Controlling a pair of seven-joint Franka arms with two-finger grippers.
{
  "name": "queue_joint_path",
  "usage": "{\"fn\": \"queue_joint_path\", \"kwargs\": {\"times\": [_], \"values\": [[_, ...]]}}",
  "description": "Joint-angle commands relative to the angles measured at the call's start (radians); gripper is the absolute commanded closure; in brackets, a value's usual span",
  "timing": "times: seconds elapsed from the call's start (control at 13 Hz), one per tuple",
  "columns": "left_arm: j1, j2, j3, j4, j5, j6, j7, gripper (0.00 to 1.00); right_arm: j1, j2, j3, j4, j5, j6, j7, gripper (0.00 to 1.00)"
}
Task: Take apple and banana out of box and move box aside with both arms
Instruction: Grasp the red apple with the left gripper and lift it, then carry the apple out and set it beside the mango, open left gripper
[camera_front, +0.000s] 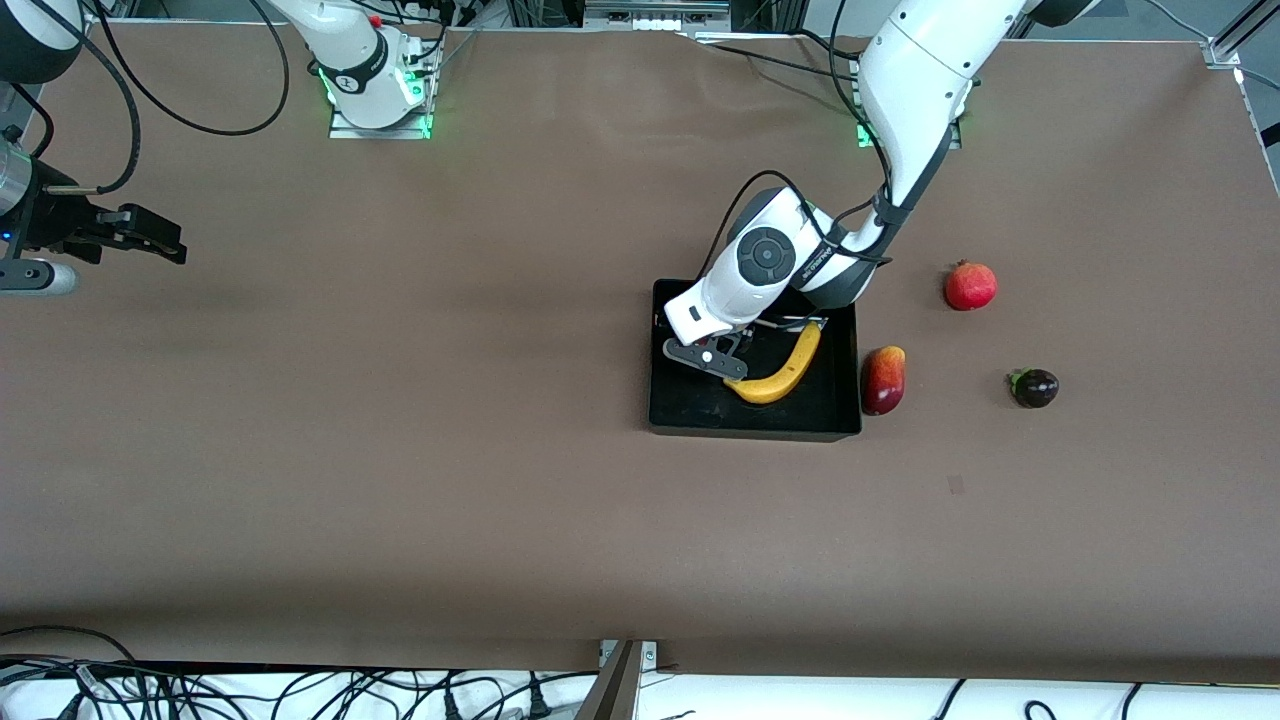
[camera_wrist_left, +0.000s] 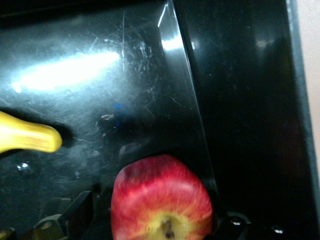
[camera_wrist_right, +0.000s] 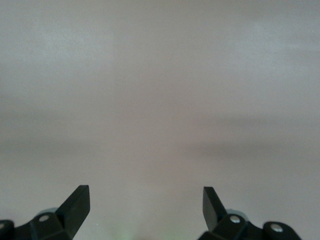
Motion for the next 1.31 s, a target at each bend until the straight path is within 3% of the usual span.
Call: {"fn": "queue_joint_path", "kwargs": {"times": [0.0, 0.23, 0.54, 0.85, 1.08, 1.23], "values": [[-0.013, -0.015, 0.026, 0.011, 0.026, -0.003, 0.011, 1.00, -0.004, 0.003, 0.005, 0.014, 0.001, -0.003, -0.004, 0.00], [-0.002, -0.074, 0.038, 0.011, 0.025, -0.054, 0.014, 1.00, -0.004, 0.003, 0.005, 0.012, 0.003, -0.008, -0.003, 0.00], [0.063, -0.221, 0.037, 0.013, 0.015, -0.242, 0.021, 1.00, -0.004, 0.003, 0.005, 0.014, 0.001, -0.002, -0.004, 0.00], [0.255, -0.359, 0.037, -0.021, 0.015, -0.409, 0.219, 1.00, -0.004, 0.003, 0.005, 0.014, 0.001, -0.005, -0.003, 0.00], [0.433, -0.388, 0.040, -0.093, 0.017, -0.402, 0.487, 1.00, -0.004, 0.003, 0.005, 0.014, 0.001, -0.002, -0.004, 0.00], [0.498, -0.374, 0.079, -0.137, 0.017, -0.382, 0.581, 1.00, -0.006, 0.003, 0.003, 0.012, 0.003, -0.002, -0.003, 0.00]]}}
